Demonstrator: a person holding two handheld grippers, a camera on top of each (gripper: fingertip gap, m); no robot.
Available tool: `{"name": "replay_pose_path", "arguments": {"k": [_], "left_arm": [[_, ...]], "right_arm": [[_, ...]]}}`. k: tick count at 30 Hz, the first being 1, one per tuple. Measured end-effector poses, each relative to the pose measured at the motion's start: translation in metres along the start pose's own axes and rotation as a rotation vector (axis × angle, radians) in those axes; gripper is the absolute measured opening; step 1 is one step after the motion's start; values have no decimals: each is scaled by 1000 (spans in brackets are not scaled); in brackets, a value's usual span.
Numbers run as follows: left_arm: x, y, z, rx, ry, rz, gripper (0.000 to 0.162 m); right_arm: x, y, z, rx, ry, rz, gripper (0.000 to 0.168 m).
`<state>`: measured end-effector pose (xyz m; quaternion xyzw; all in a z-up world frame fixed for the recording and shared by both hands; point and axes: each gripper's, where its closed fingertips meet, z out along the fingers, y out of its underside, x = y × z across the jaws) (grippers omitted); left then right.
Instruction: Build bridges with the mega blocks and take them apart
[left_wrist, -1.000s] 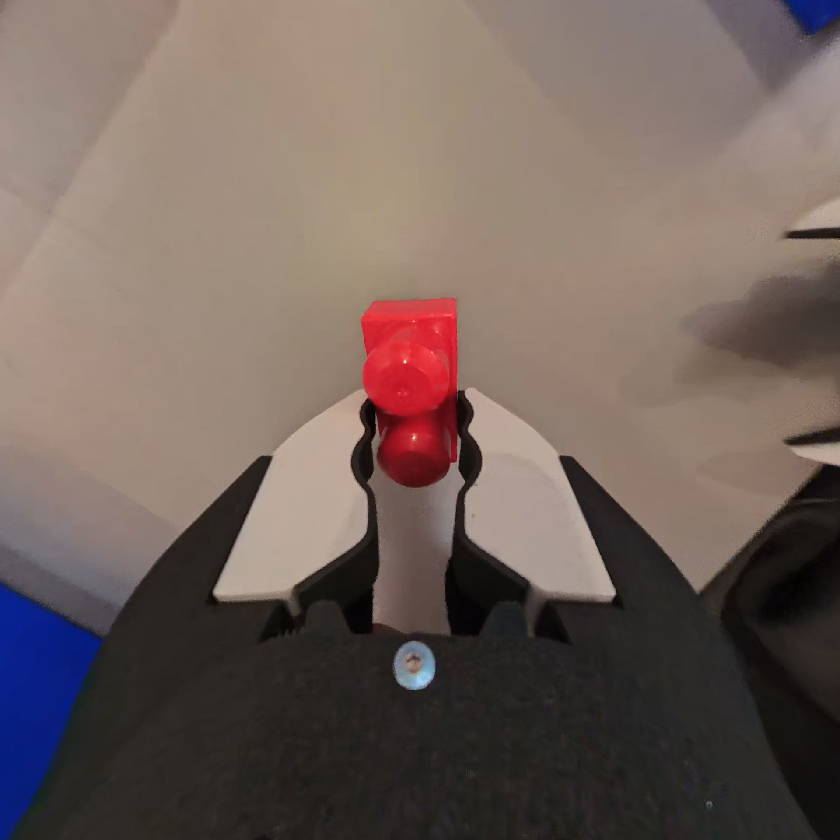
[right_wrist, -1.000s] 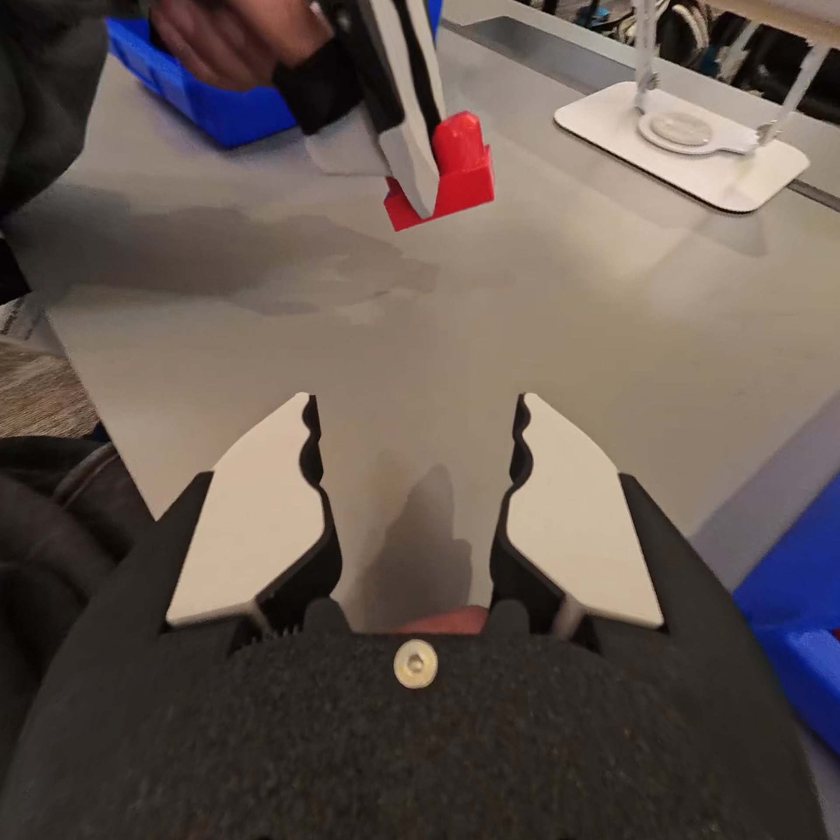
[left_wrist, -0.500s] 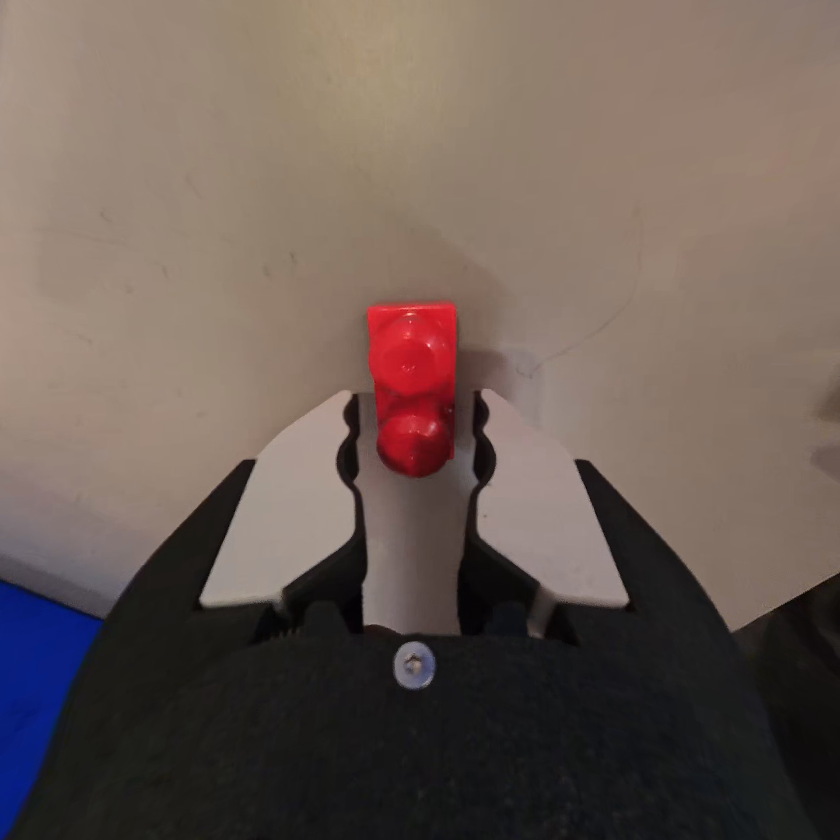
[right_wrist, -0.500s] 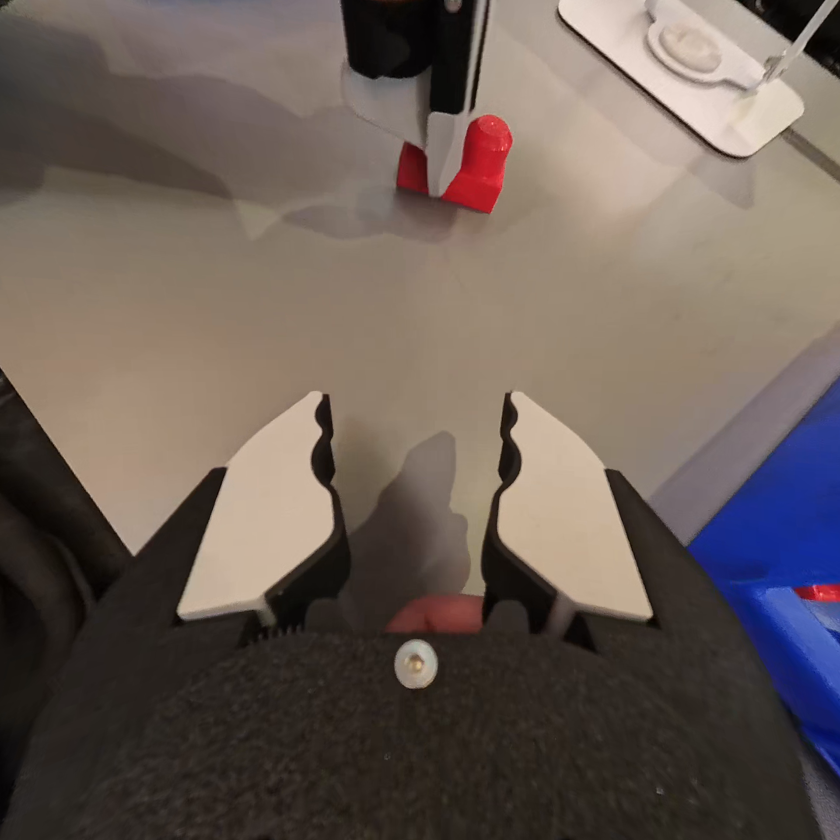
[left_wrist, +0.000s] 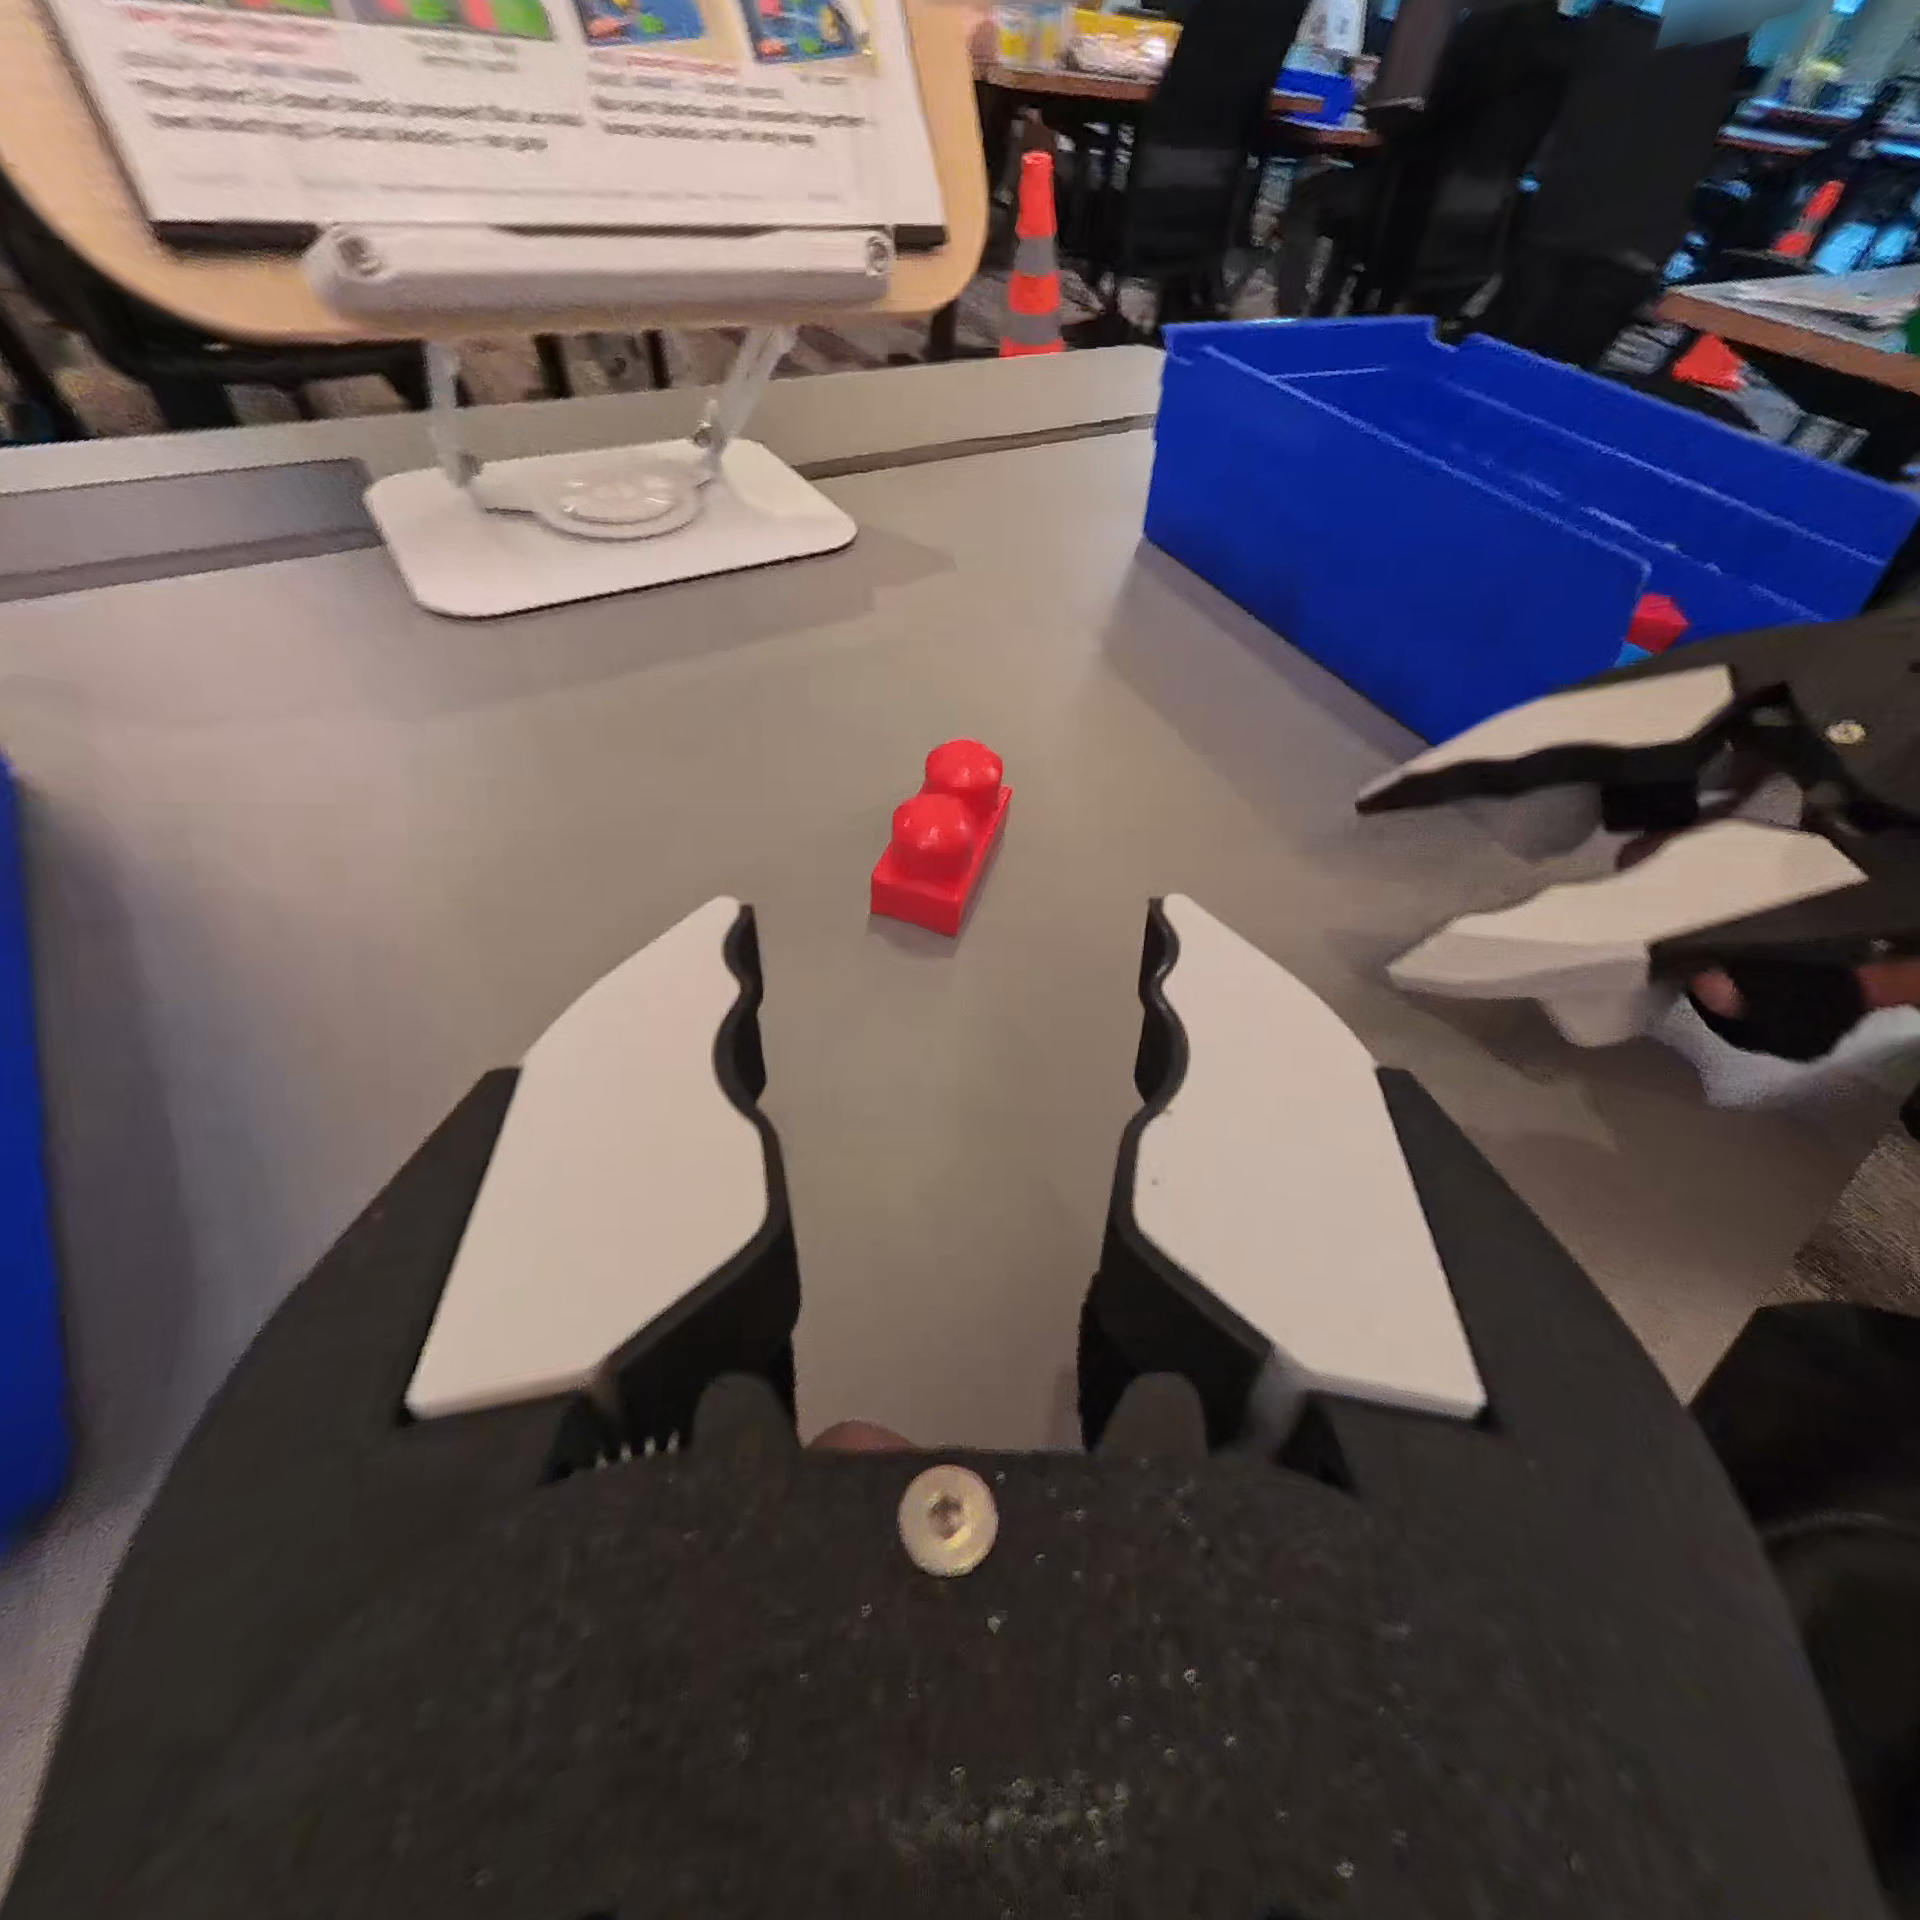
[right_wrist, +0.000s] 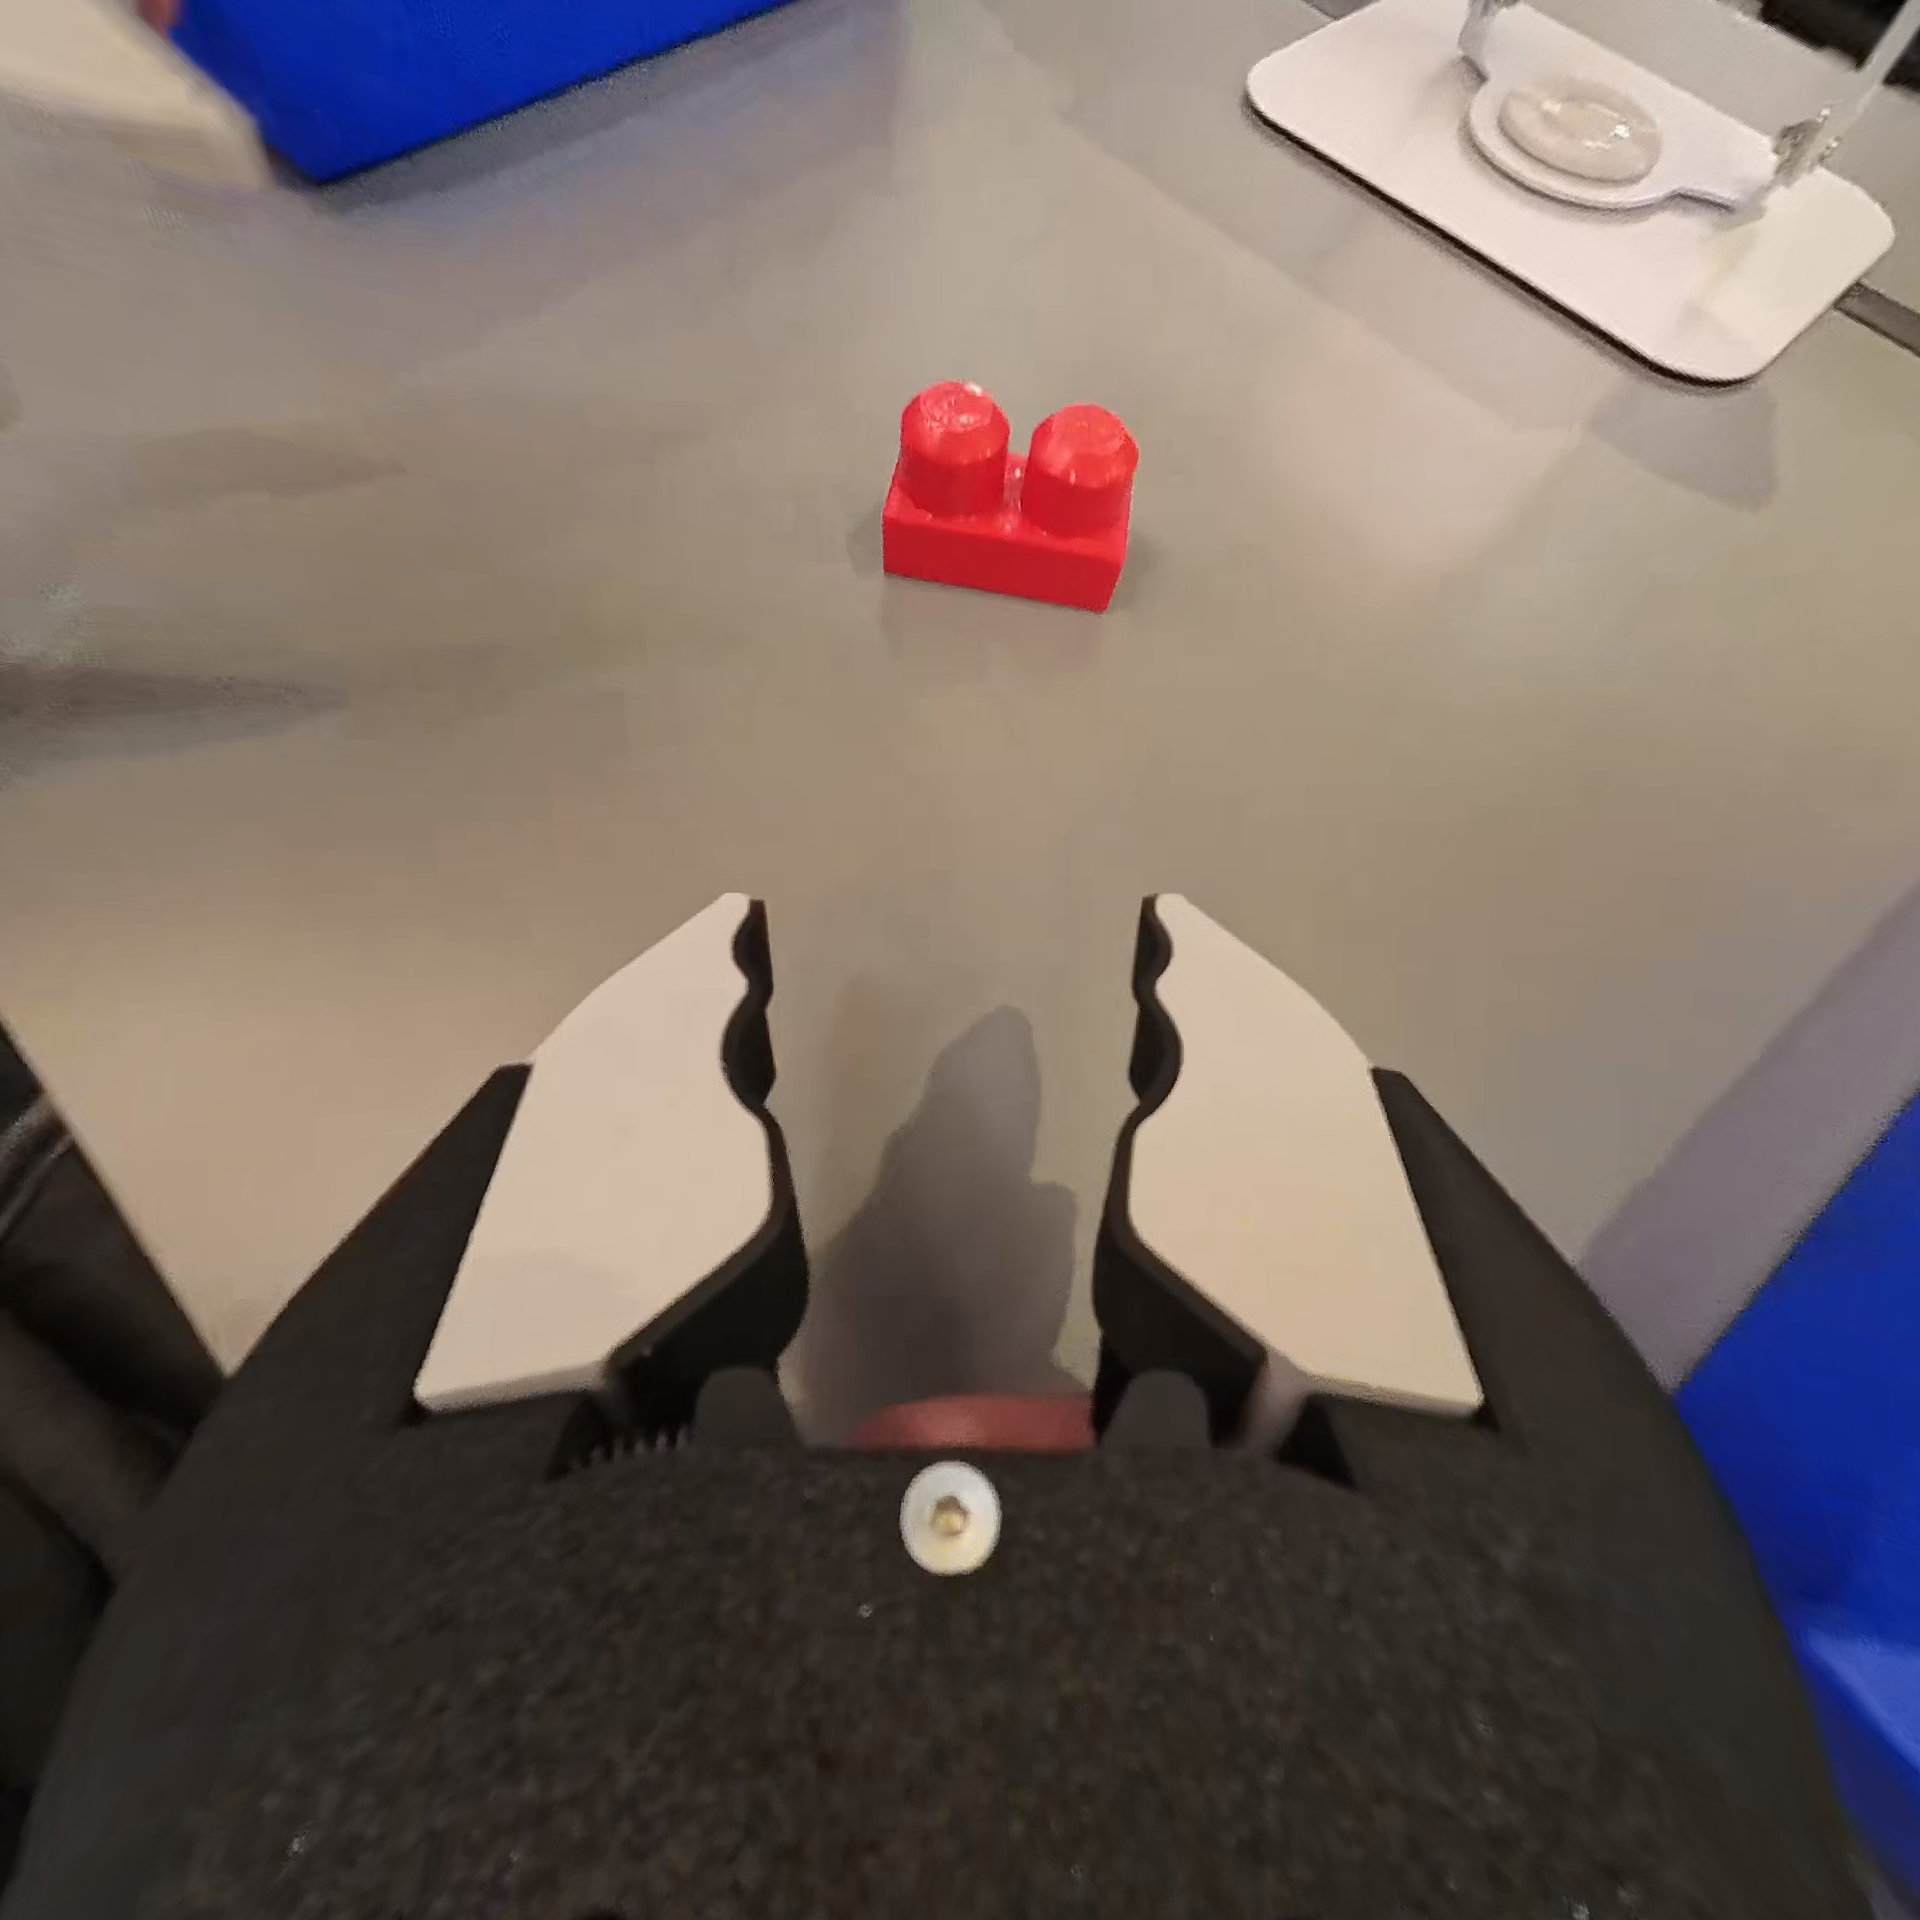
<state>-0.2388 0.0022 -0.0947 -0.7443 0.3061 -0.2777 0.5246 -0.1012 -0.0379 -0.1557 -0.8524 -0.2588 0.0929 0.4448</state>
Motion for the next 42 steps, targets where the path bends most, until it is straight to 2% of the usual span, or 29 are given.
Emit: {"name": "replay_pose_path", "arguments": {"k": [4,8,14,15,18,20,21,25,29,31,34,36,38,42], "left_arm": [[9,22,-15,-39,7,-20,67],[10,32,-14,-83,17,14,63],[11,42,-13,-131,66,-6,62],[13,44,-13,-137,84,-15,62],[16,48,-13,-156,106,-33,61],[17,51,-12,-172,118,-36,61],[18,52,-12,-177,124,-37,61],[21,53,-12,-185,134,-30,60],[21,59,-9,-209,127,-19,60],[21,63,-7,-226,125,-16,59],[21,62,-7,-223,117,-3,58],[22,62,-7,-223,117,8,58],[23,62,-6,-222,112,20,58],[23,58,-7,-198,99,55,57]], "right_arm": [[6,-27,36,-39,39,39,80],[16,-47,80,-93,61,124,90],[16,-48,129,-190,81,167,89],[13,-47,132,-205,68,171,78],[17,-50,131,-192,109,156,74],[20,-57,120,-165,125,125,74],[22,-63,110,-143,135,115,68],[41,-82,47,-24,182,128,65],[62,-69,-10,-2,212,172,65],[81,-68,-49,25,293,155,65],[126,-60,-114,56,451,164,65],[165,-37,-143,0,524,210,65],[204,-6,-155,-92,575,255,65],[246,47,-125,-262,530,326,65]]}}
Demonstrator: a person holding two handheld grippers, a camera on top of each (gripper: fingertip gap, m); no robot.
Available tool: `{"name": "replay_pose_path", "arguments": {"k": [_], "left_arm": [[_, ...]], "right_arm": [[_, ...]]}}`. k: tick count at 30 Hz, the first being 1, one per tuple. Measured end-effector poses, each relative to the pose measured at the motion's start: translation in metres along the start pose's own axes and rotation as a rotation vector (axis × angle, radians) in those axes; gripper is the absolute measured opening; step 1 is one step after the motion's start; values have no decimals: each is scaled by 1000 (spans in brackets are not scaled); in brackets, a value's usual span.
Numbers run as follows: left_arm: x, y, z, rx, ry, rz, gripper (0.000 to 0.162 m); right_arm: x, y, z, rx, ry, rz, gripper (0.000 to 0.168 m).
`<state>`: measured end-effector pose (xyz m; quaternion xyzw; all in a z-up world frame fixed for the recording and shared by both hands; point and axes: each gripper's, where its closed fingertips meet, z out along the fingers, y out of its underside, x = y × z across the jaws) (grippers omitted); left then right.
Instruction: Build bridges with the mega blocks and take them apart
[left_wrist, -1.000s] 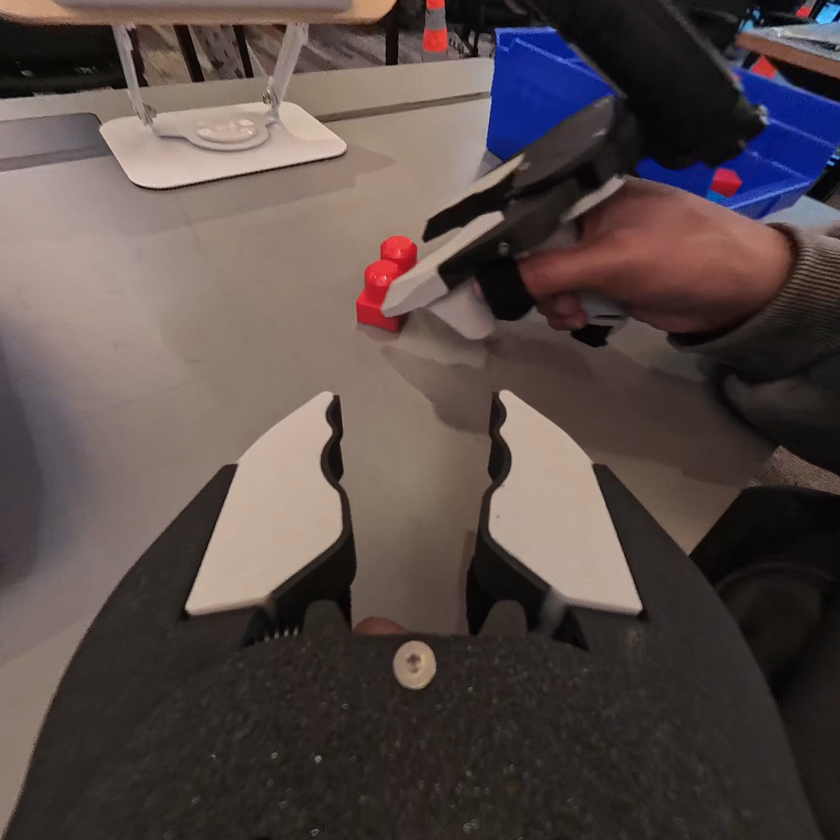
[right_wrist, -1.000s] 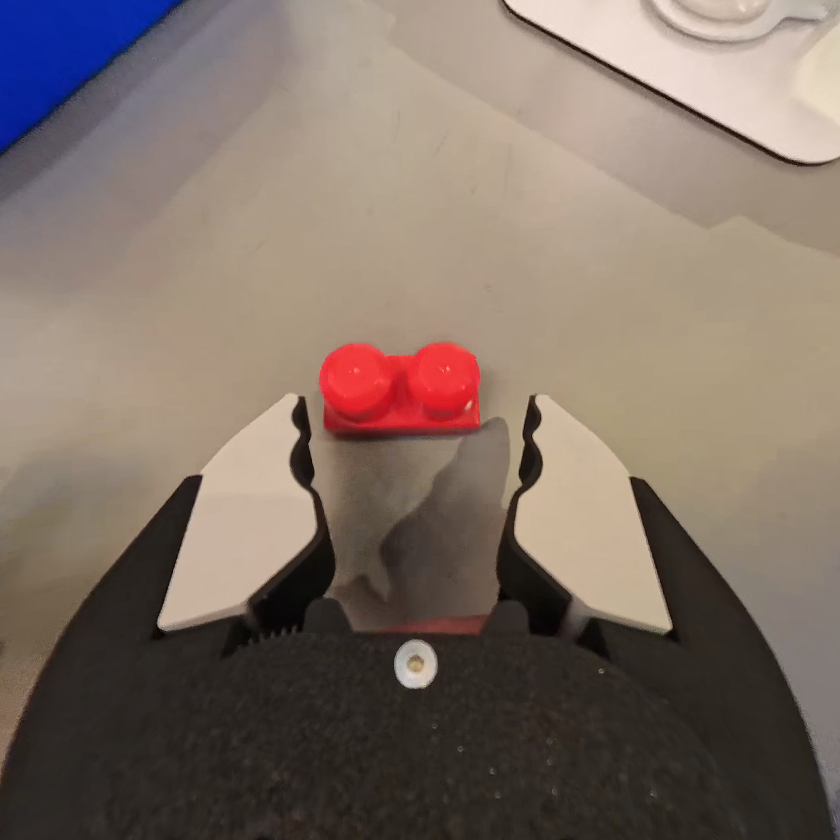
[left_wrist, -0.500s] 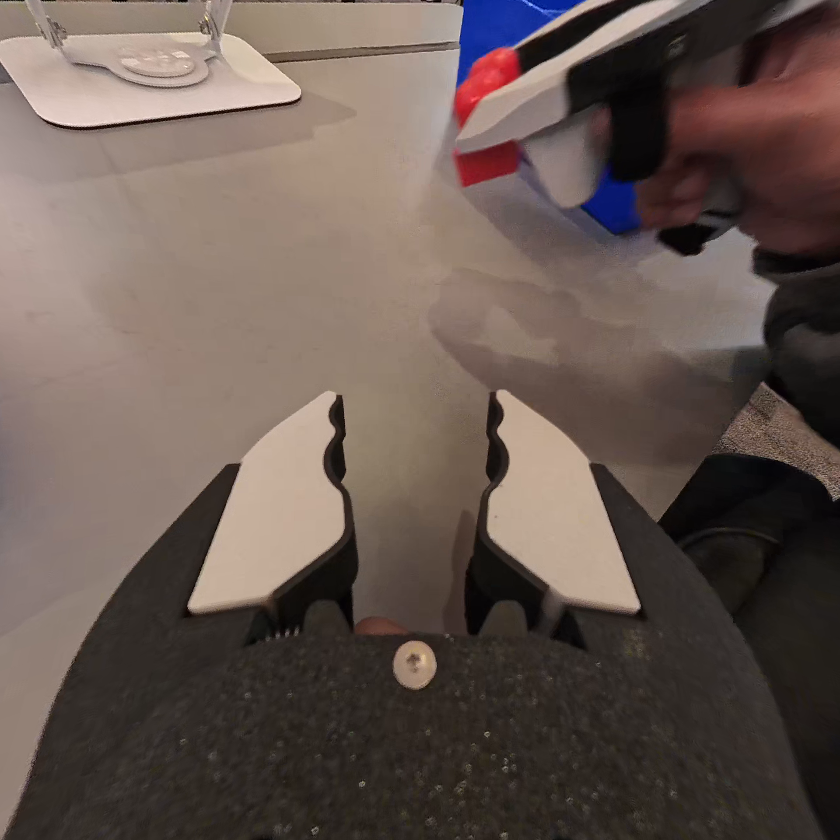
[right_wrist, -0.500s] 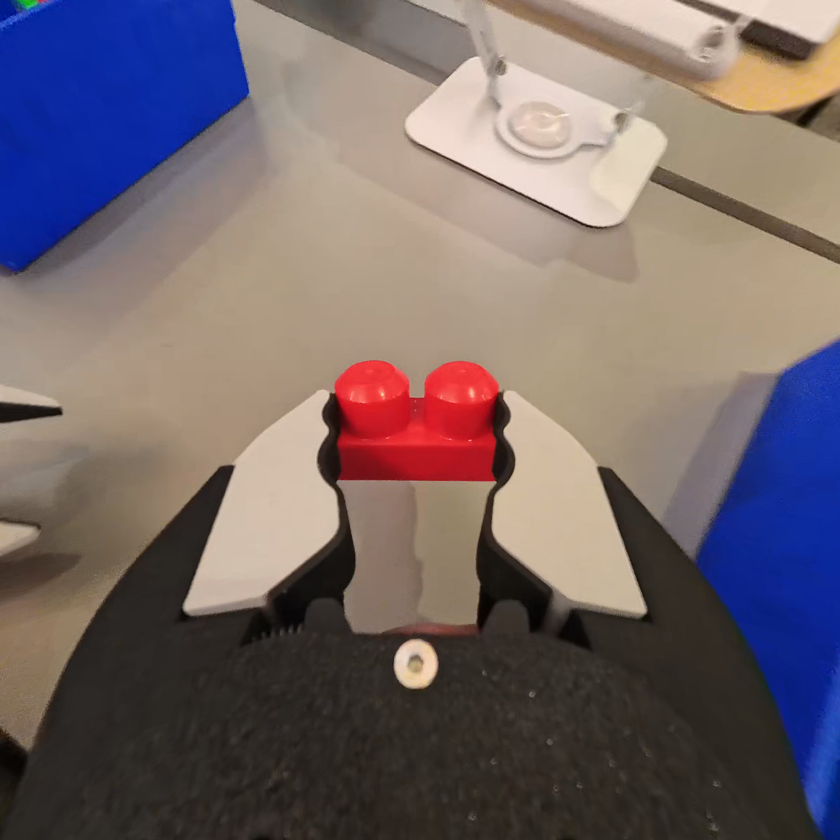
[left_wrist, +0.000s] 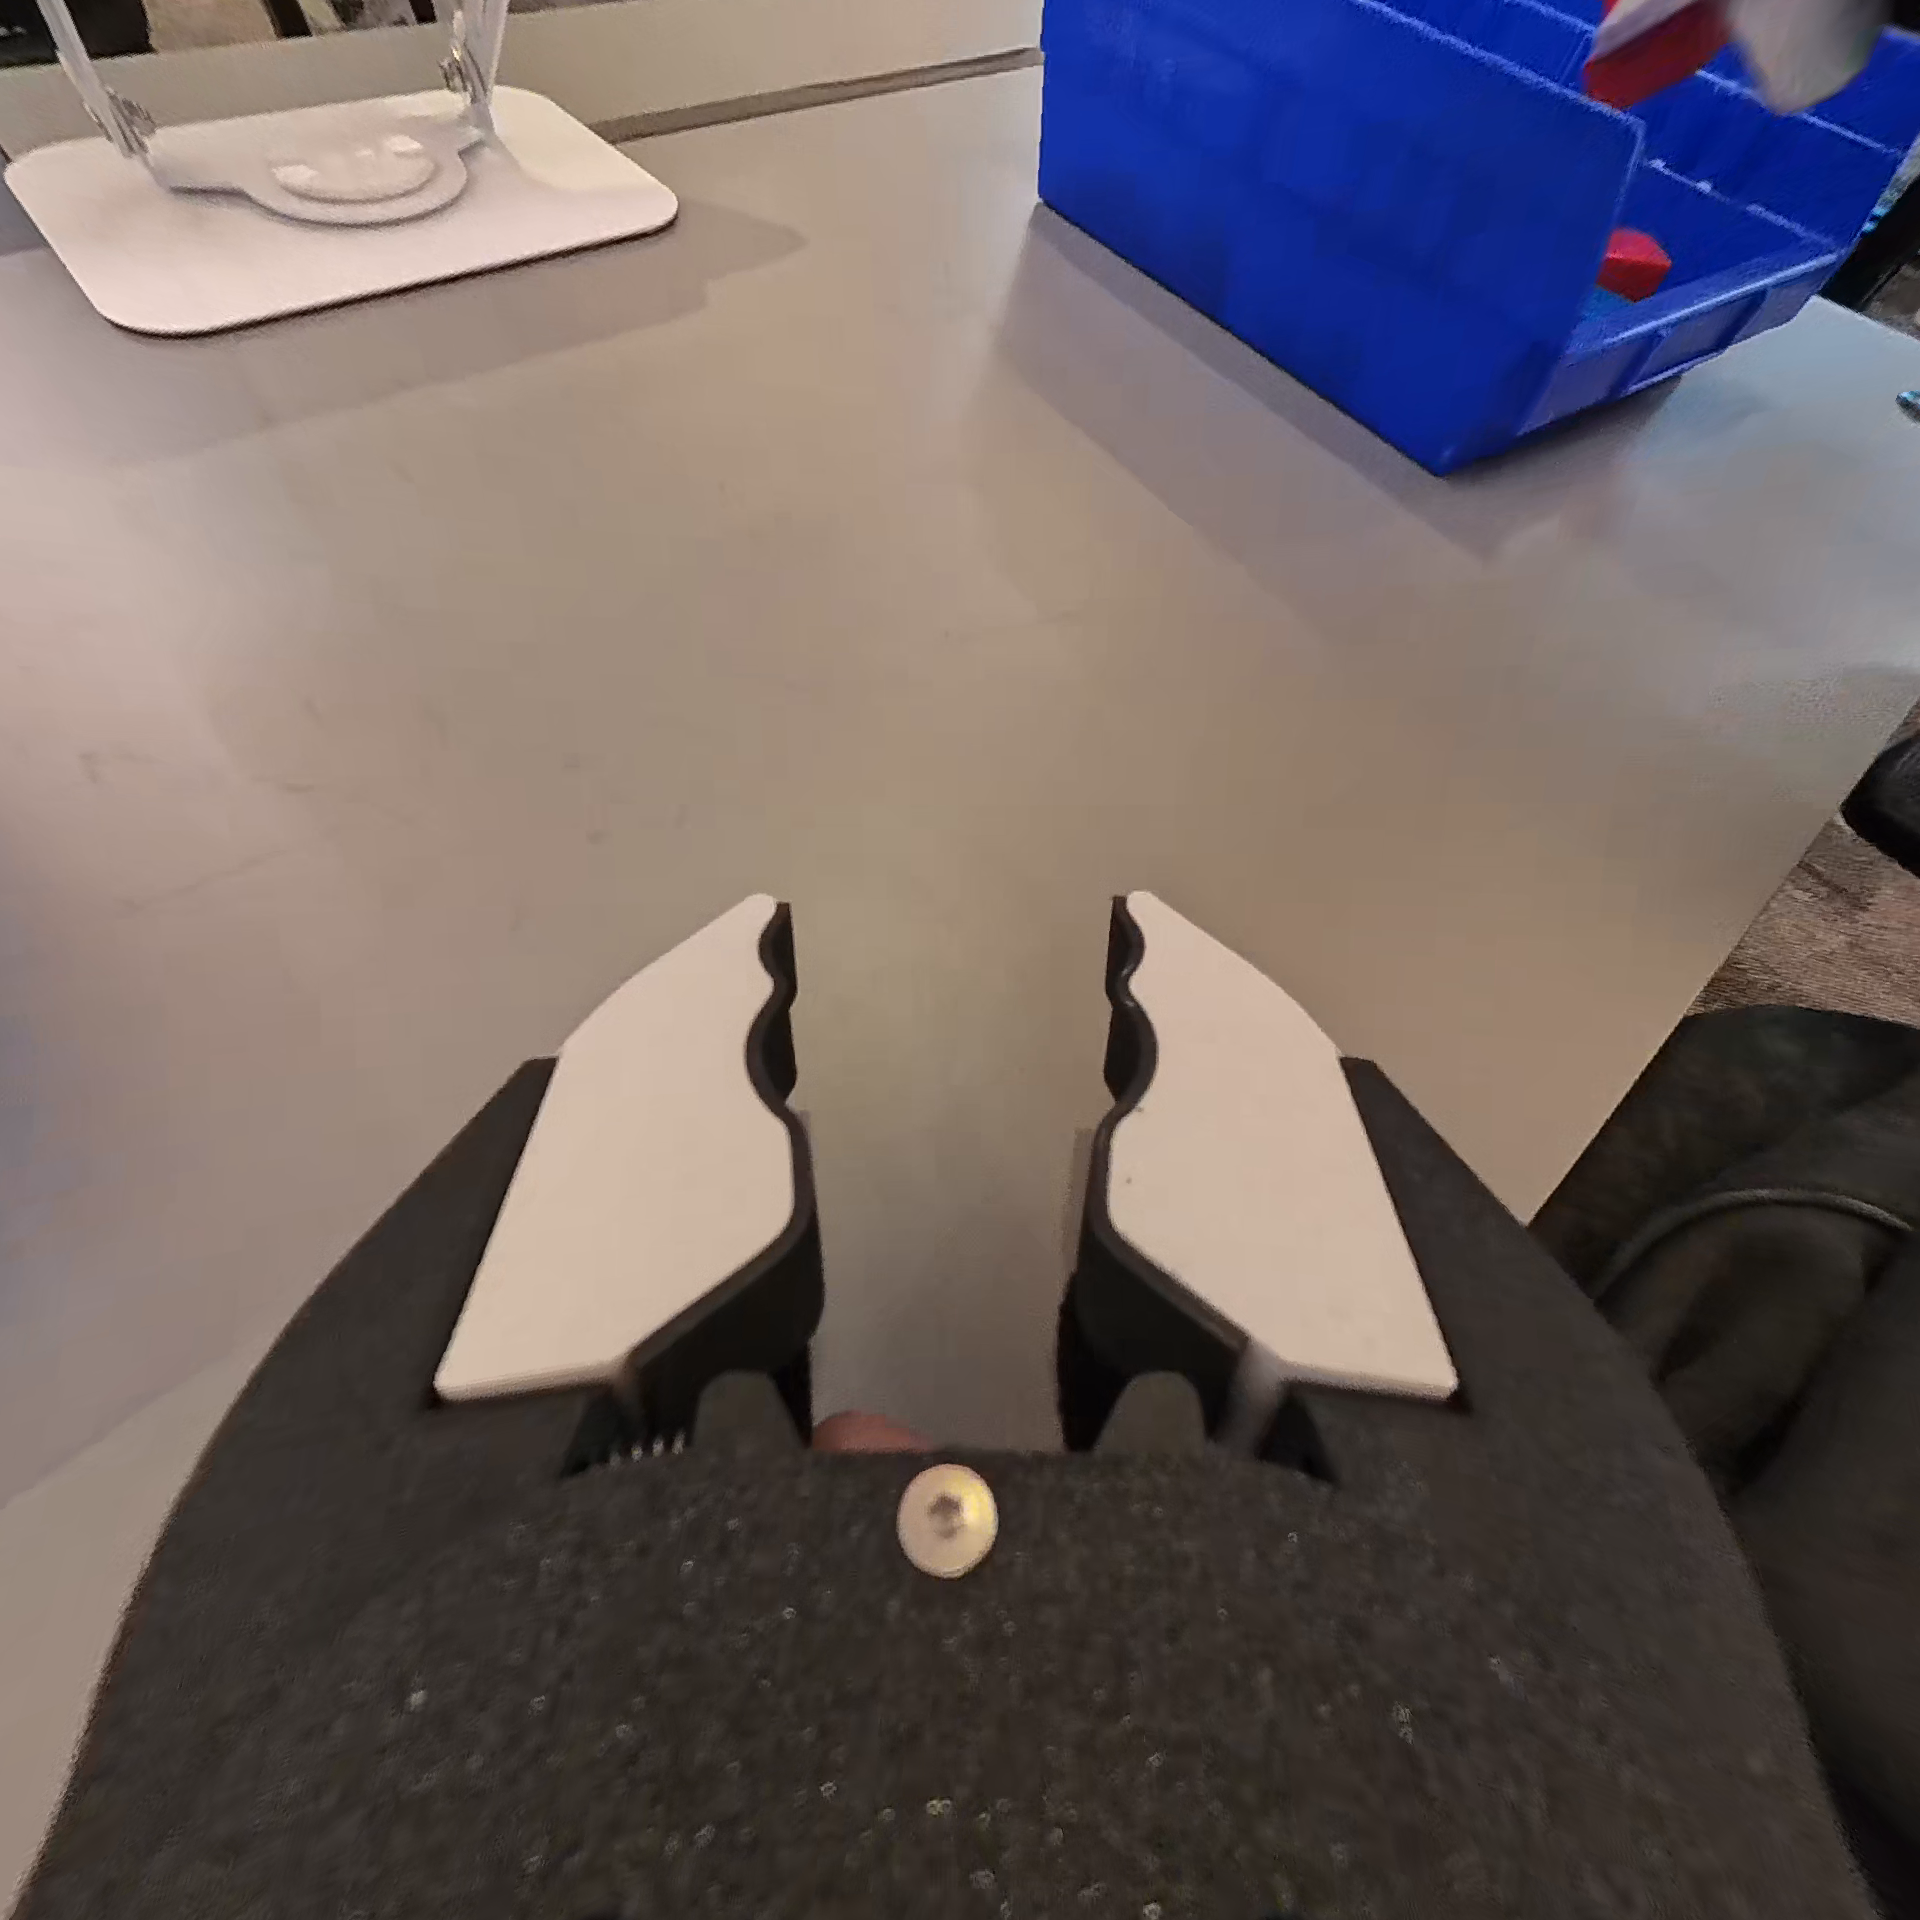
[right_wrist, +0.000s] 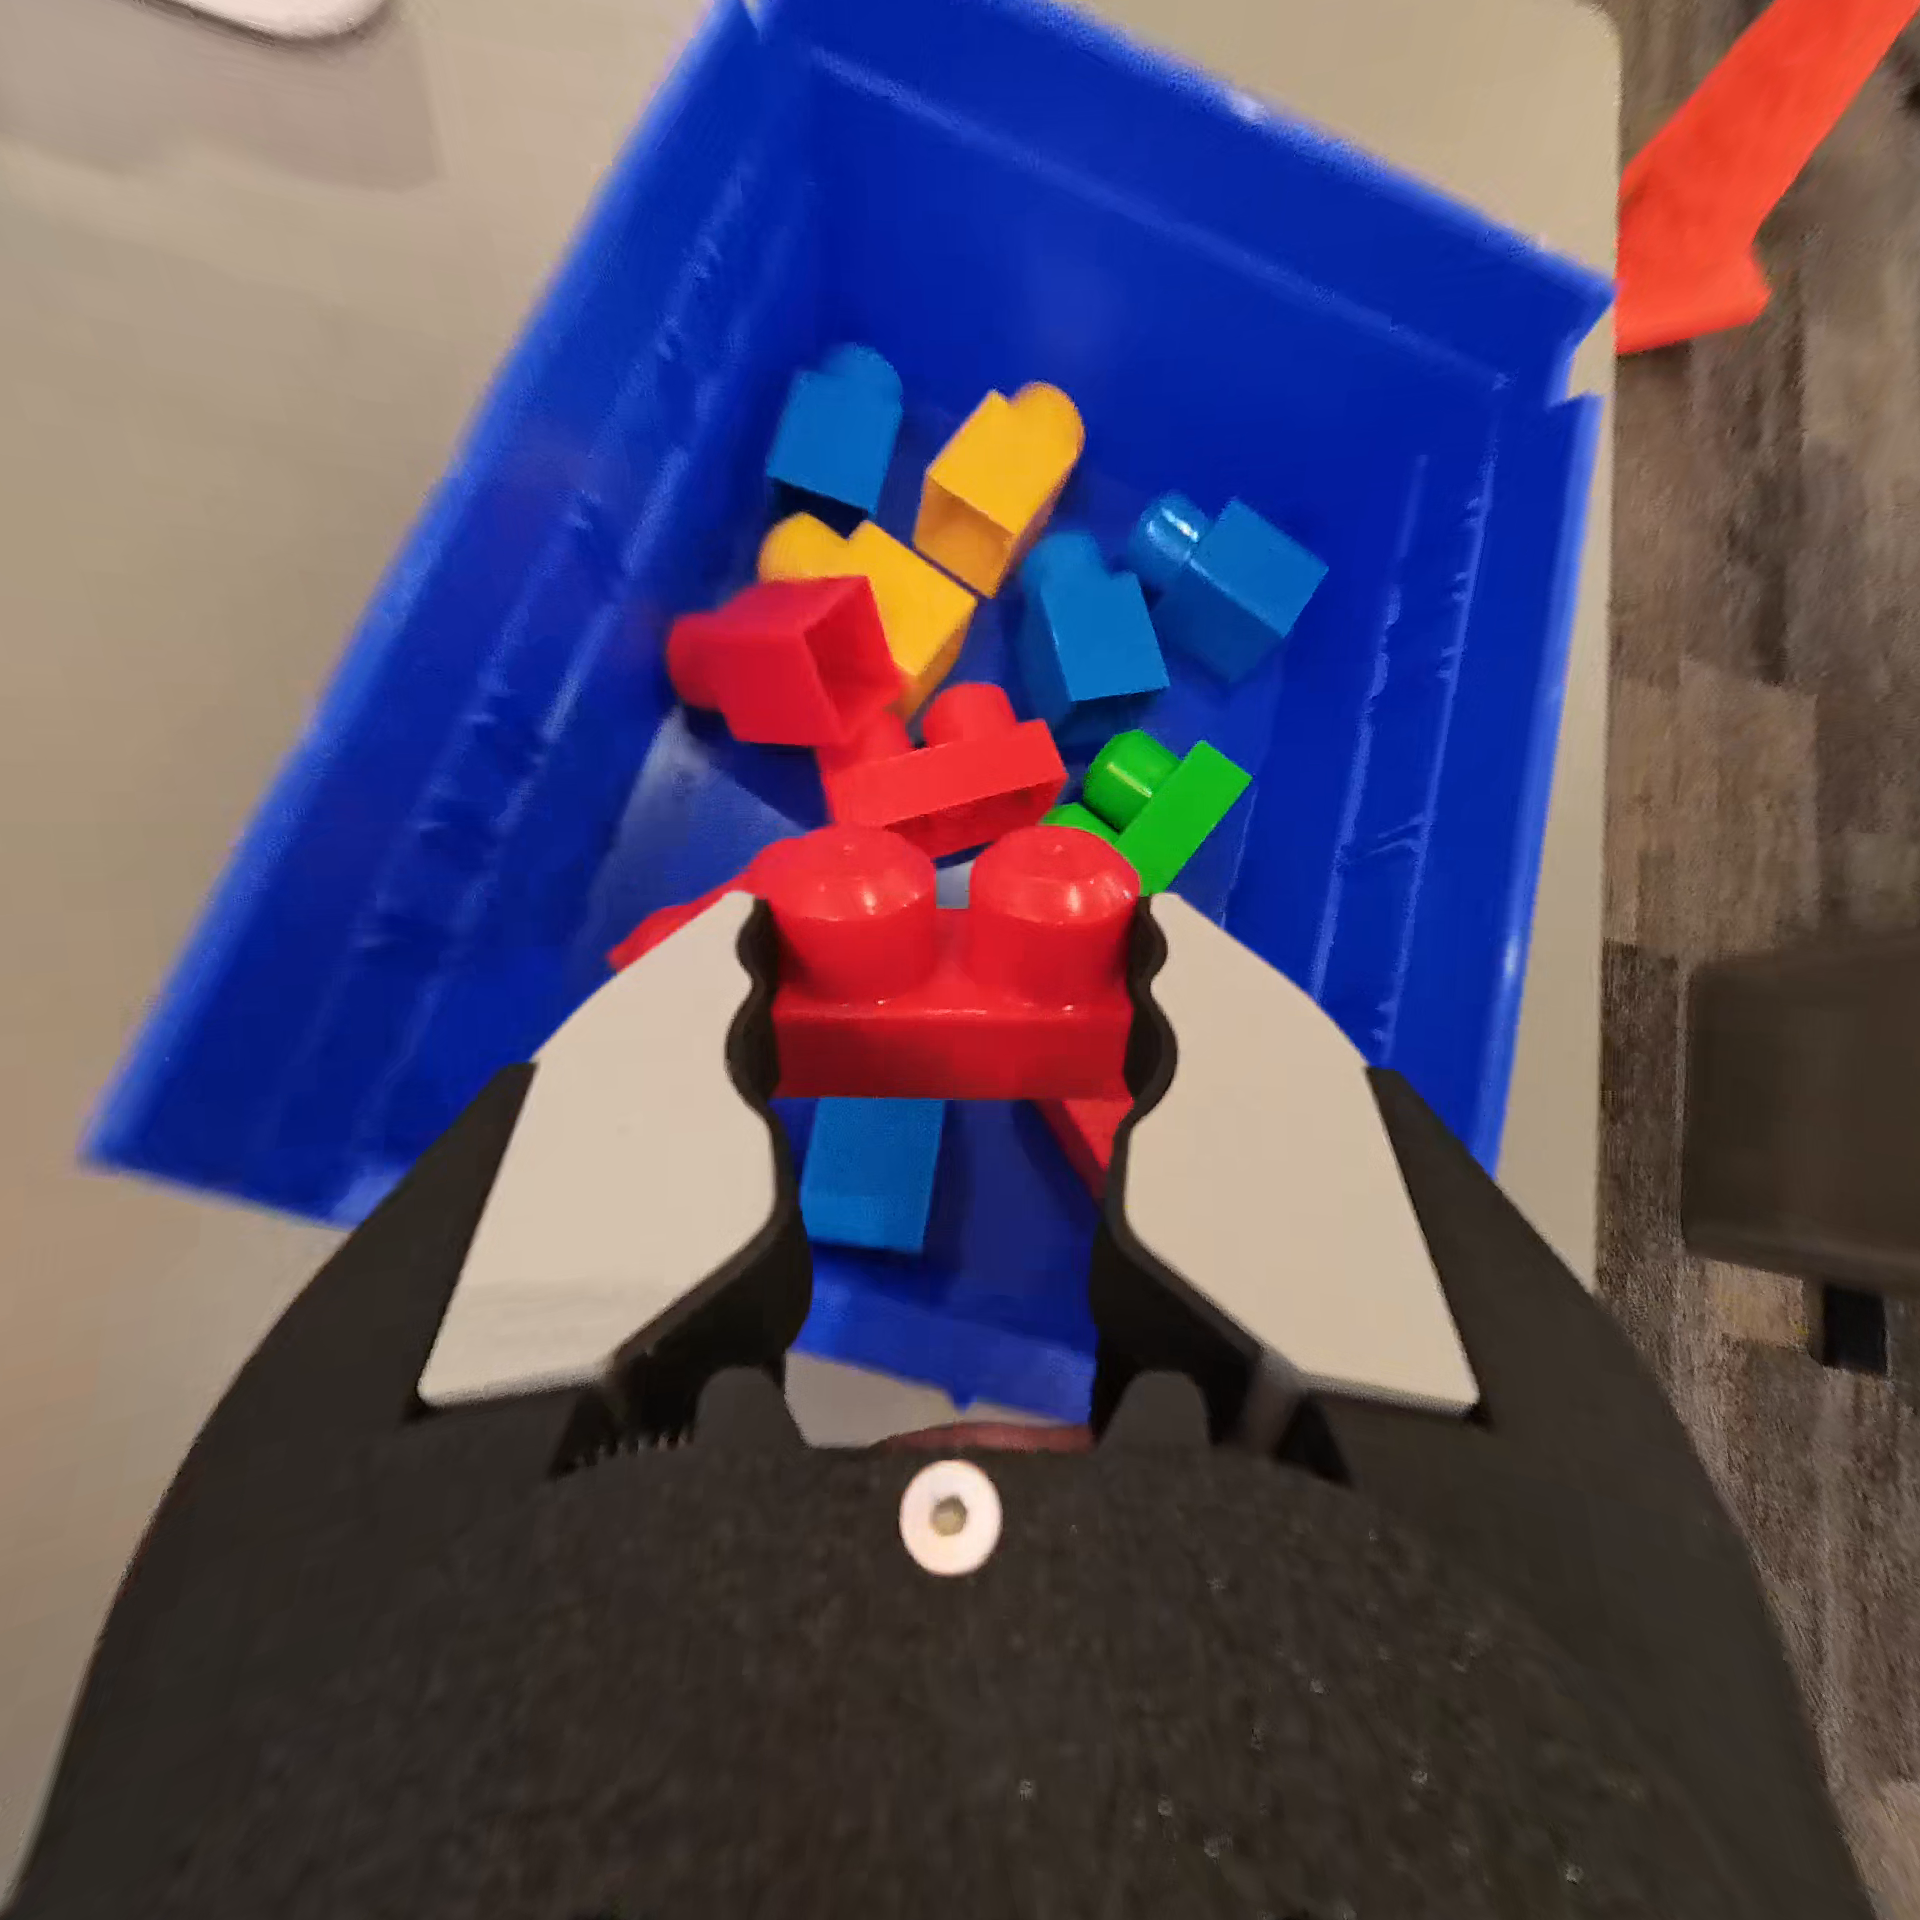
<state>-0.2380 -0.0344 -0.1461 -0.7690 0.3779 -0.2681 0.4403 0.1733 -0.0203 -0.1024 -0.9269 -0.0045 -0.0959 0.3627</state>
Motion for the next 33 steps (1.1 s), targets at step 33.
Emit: {"name": "replay_pose_path", "arguments": {"k": [33], "left_arm": [[0,9,4,-71,15,7,58]], "right_arm": [[-254,52,-62,342,-684,-51,65]]}}
